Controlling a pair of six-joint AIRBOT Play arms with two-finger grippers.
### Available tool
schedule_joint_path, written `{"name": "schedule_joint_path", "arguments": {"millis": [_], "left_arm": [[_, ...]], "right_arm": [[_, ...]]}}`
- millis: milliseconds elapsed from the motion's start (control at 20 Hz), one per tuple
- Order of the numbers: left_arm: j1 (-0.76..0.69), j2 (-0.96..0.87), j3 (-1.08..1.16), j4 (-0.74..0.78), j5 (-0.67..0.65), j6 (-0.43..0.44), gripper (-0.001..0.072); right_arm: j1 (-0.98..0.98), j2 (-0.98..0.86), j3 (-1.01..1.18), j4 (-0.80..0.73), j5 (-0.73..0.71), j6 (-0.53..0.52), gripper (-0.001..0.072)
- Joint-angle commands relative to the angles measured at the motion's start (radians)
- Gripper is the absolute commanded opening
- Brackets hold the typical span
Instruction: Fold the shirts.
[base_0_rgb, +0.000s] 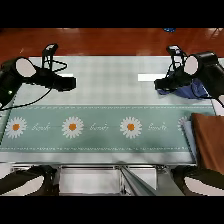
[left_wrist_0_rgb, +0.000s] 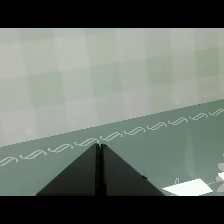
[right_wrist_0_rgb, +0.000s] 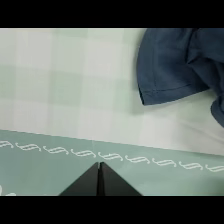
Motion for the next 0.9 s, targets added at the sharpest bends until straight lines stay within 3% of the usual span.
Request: {"name": "schedule_joint_path", "arguments": {"millis": [0, 650, 850], "left_arm": [[0.001, -0.001, 0.0, 0.0, 0.0, 0.0, 0.0022], [0.001, -0.001, 0.0, 0.0, 0.0, 0.0, 0.0022], [0.001, -0.001, 0.0, 0.001, 0.089, 0.0, 0.0022]], "right_arm": [[0.001, -0.001, 0.001, 0.0, 0.0, 0.0, 0.0025], [0.001, -0.001, 0.001, 0.001, -0.008, 0.0, 0.0025], [0.001, -0.001, 0.001, -0.007, -0.165, 0.0, 0.0026]]}}
